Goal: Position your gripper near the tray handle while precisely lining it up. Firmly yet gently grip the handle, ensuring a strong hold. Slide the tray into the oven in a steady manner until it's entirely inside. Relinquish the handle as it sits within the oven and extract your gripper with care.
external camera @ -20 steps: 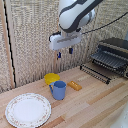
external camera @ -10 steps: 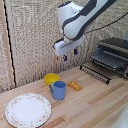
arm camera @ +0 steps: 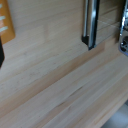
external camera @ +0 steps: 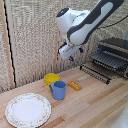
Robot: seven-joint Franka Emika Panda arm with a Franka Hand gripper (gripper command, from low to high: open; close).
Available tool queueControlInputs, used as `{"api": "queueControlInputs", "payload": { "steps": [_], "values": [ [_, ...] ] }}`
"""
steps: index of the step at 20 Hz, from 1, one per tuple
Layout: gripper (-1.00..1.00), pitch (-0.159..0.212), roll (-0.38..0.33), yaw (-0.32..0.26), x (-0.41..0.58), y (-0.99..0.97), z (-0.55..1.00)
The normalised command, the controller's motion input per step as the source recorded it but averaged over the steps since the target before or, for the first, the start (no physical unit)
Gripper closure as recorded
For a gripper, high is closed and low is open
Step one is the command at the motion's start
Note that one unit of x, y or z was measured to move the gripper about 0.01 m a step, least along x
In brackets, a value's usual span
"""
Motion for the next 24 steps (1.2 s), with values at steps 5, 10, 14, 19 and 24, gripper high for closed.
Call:
{"api": "queueControlInputs", "payload": {
  "steps": [5,10,14,19,24],
  "values": [
    [-1.0,0.016,-0.353,0.048,0.059,-0.4,-0.19],
    [-1.0,0.022,-0.296,0.057,0.169,-0.45,-0.24],
    [-1.0,0.025,-0.253,0.052,0.204,-0.5,-0.21],
    [-1.0,0.002,-0.22,0.012,0.147,-0.55,-0.09],
    [-1.0,0.001,-0.087,0.001,0.13,-0.63,0.0]
  ]
}}
